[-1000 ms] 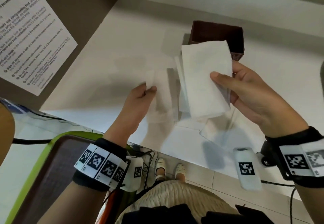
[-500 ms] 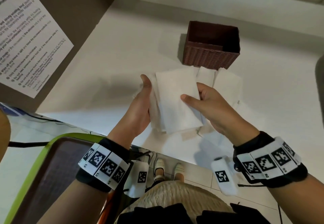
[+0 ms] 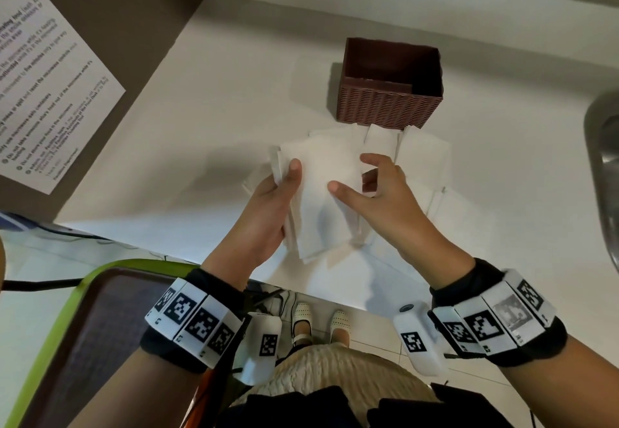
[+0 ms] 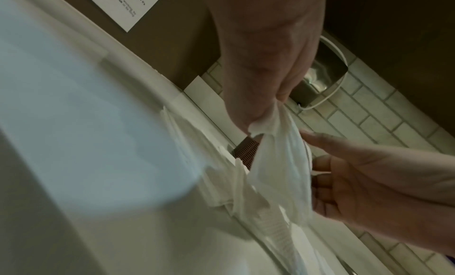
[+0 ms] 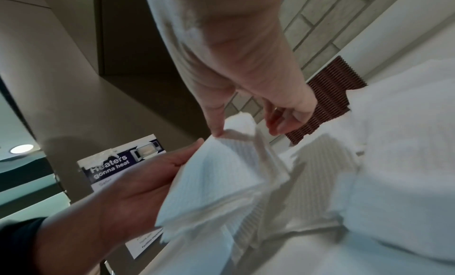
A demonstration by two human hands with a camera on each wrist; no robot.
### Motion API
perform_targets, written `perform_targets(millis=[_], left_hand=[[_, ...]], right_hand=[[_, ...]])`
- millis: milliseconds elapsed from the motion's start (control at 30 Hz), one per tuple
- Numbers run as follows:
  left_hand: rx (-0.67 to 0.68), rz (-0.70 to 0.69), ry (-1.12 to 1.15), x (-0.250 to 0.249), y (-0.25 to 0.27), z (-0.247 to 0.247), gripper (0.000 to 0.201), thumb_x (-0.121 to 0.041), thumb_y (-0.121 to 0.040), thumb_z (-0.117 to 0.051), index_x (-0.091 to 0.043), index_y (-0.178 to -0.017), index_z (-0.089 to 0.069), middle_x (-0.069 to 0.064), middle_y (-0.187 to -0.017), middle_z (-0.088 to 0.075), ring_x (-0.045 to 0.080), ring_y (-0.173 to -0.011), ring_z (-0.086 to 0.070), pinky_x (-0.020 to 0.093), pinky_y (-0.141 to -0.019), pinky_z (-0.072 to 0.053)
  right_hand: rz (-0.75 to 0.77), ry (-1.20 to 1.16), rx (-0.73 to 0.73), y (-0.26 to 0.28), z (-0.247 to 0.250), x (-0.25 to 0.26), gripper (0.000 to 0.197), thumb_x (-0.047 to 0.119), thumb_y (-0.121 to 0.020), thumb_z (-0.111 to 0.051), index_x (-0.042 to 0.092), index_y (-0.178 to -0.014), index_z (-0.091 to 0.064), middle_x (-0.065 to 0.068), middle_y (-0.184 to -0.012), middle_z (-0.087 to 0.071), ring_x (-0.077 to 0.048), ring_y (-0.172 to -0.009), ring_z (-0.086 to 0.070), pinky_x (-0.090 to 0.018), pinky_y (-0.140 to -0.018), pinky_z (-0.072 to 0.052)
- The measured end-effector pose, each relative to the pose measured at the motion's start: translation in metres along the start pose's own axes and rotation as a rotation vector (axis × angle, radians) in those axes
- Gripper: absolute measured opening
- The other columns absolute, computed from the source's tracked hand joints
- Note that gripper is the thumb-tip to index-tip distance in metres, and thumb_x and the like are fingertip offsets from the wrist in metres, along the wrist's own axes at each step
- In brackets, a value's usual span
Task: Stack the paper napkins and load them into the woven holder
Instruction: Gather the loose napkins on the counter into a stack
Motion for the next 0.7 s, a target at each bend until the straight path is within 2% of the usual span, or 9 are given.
perform_targets(millis=[100, 167, 233, 300, 400, 467, 500, 600, 700], left_hand=[[0.023, 0.008, 0.014, 0.0, 0.002, -0.004, 0.036, -0.041, -0.103, -0.036, -0.023, -0.118, -0.063, -0.004, -0.11, -0.077, 0.014, -0.108, -0.071, 0.026, -0.083, -0.059], [0.046, 0.025, -0.02, 0.002, 0.004, -0.008, 0.042, -0.049, -0.101, -0.032, -0.027, -0.112, -0.064, -0.008, -0.103, -0.078, 0.011, -0.103, -0.072, 0.024, -0.08, -0.06], [0.008, 0.018, -0.066, 0.004, 0.005, -0.009, 0.043, -0.053, -0.099, -0.032, -0.028, -0.114, -0.064, -0.008, -0.104, -0.078, 0.01, -0.101, -0.073, 0.026, -0.081, -0.059], [-0.087, -0.037, -0.089, 0.005, 0.003, -0.004, 0.034, -0.043, -0.101, -0.043, -0.022, -0.123, -0.059, -0.004, -0.107, -0.076, 0.014, -0.103, -0.072, 0.03, -0.084, -0.057], [-0.24, -0.097, -0.159, 0.005, 0.001, 0.005, 0.023, -0.022, -0.1, -0.053, -0.023, -0.121, -0.044, -0.002, -0.089, -0.068, 0.013, -0.08, -0.067, 0.03, -0.067, -0.052], [-0.257, -0.133, -0.23, 0.004, 0.002, 0.004, 0.019, -0.019, -0.1, -0.052, -0.022, -0.117, -0.042, -0.001, -0.083, -0.067, 0.013, -0.073, -0.064, 0.028, -0.064, -0.05], [-0.247, -0.144, -0.257, 0.003, 0.002, 0.002, 0.015, -0.021, -0.102, -0.048, -0.019, -0.116, -0.048, 0.0, -0.086, -0.069, 0.015, -0.078, -0.066, 0.029, -0.068, -0.052], [-0.147, -0.095, -0.207, 0.002, 0.005, -0.009, 0.046, -0.043, -0.105, -0.03, -0.018, -0.12, -0.064, 0.001, -0.109, -0.075, 0.016, -0.104, -0.07, 0.032, -0.089, -0.054], [-0.02, -0.039, -0.104, 0.003, 0.006, -0.017, 0.054, -0.055, -0.1, -0.025, -0.025, -0.122, -0.064, -0.004, -0.111, -0.076, 0.01, -0.104, -0.071, 0.026, -0.083, -0.058]], right_hand=[[-0.037, -0.064, 0.074, -0.001, -0.005, -0.005, 0.048, 0.049, -0.086, -0.064, 0.012, -0.116, -0.059, -0.006, -0.119, -0.061, -0.022, -0.109, -0.061, -0.037, -0.095, -0.051], [-0.034, -0.206, 0.105, 0.004, -0.01, -0.004, 0.037, 0.041, -0.089, -0.064, 0.016, -0.117, -0.062, -0.002, -0.119, -0.068, -0.019, -0.109, -0.065, -0.044, -0.099, -0.051], [-0.043, -0.368, 0.13, 0.007, -0.013, -0.005, 0.034, 0.034, -0.089, -0.067, 0.02, -0.12, -0.064, 0.001, -0.118, -0.072, -0.018, -0.109, -0.068, -0.044, -0.099, -0.052], [-0.066, -0.497, 0.119, 0.007, -0.009, -0.007, 0.035, 0.027, -0.09, -0.067, 0.018, -0.124, -0.062, 0.0, -0.118, -0.072, -0.018, -0.108, -0.069, -0.04, -0.095, -0.054], [-0.103, -0.637, 0.117, 0.006, -0.002, -0.011, 0.038, 0.018, -0.092, -0.063, 0.012, -0.13, -0.058, -0.003, -0.12, -0.071, -0.017, -0.106, -0.069, -0.027, -0.084, -0.059], [-0.114, -0.687, 0.132, 0.006, -0.002, -0.013, 0.039, 0.016, -0.093, -0.062, 0.011, -0.131, -0.057, -0.004, -0.122, -0.07, -0.017, -0.106, -0.069, -0.025, -0.08, -0.059], [-0.118, -0.701, 0.132, 0.006, -0.002, -0.014, 0.039, 0.015, -0.093, -0.061, 0.011, -0.132, -0.057, -0.004, -0.122, -0.07, -0.017, -0.105, -0.069, -0.025, -0.08, -0.059], [-0.12, -0.686, 0.12, 0.007, -0.003, -0.018, 0.038, 0.016, -0.095, -0.06, 0.011, -0.132, -0.056, -0.003, -0.122, -0.07, -0.017, -0.108, -0.068, -0.027, -0.086, -0.057], [-0.116, -0.658, 0.121, 0.01, -0.006, -0.02, 0.036, 0.017, -0.095, -0.06, 0.011, -0.13, -0.059, -0.004, -0.122, -0.07, -0.019, -0.111, -0.067, -0.034, -0.095, -0.054]])
Point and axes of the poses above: each hand's wrist, its own y-axis away from the middle knuckle, its own z-axis out of the back of the hand, x = y × z, the point moved 5 cm from there along -y, towards the middle knuckle
